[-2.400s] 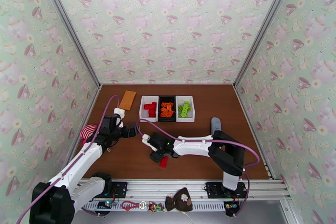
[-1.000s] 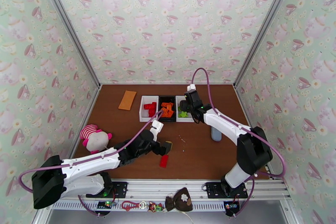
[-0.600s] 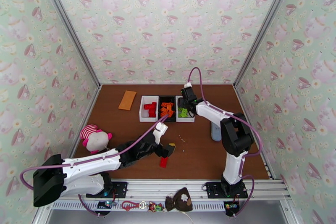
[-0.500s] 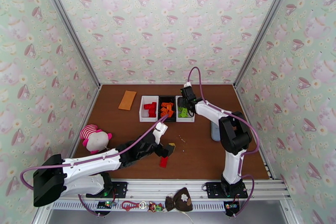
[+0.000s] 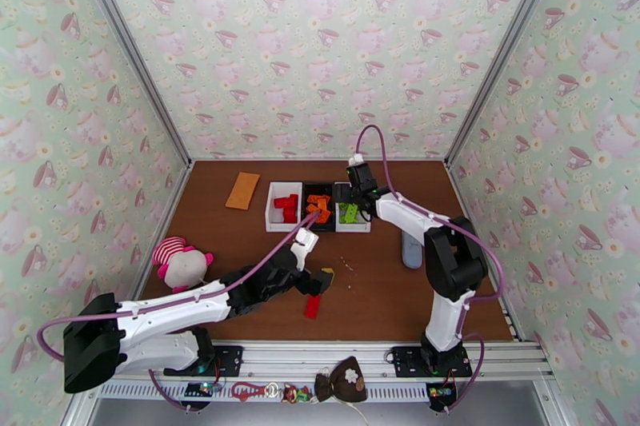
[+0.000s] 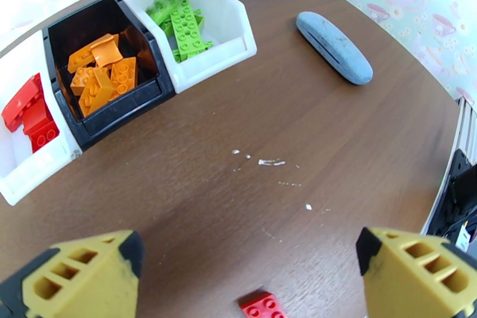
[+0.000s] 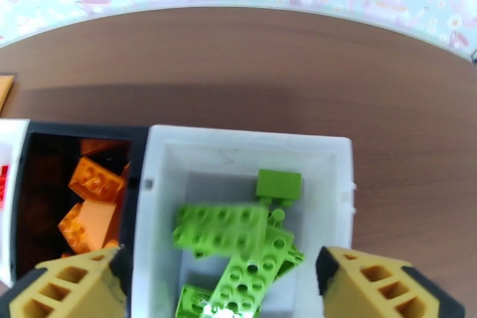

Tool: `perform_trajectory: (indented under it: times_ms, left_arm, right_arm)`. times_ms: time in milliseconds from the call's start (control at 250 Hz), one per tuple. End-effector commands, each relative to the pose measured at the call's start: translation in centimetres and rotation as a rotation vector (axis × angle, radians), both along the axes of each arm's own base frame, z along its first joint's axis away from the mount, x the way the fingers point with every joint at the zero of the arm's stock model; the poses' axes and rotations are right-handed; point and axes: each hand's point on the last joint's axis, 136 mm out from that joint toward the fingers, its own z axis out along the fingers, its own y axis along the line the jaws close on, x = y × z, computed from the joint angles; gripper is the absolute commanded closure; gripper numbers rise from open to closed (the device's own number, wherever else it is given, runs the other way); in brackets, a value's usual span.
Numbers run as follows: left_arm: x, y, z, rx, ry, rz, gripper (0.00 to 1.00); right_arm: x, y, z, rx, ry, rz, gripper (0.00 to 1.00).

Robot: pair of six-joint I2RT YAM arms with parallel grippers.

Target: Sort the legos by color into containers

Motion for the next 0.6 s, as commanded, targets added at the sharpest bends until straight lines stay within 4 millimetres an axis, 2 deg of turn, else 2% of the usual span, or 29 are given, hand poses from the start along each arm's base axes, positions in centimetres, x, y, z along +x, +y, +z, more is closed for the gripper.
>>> perform_trajectory:
  times_ms: [0, 148, 340, 476, 596]
  left_arm:
    - [0.0, 0.4, -0.1, 0.012, 0.029, 0.040, 0.00]
    - [-0.2, 1.2, -1.2, 0.056, 0.086, 0.088, 0.00]
    - [-0.9, 1.9, -2.9, 0.124, 0.186, 0.141, 0.00]
    - [-2.1, 2.0, -4.4, 0.188, 0.253, 0.163, 0.00]
    - [-3.2, 1.8, -5.8, 0.246, 0.306, 0.186, 0.00]
  right_arm:
    - [-1.2, -0.2, 4.0, 0.044, -0.097, 0.035, 0.09]
    - [-3.9, -0.7, 5.9, 0.064, -0.156, 0.098, 0.08]
    - [-8.0, -1.0, 6.9, 0.073, -0.178, 0.205, 0.08]
    - [-10.8, -1.1, 6.9, 0.072, -0.161, 0.280, 0.08]
    - [-12.4, -1.7, 6.3, 0.061, -0.144, 0.298, 0.08]
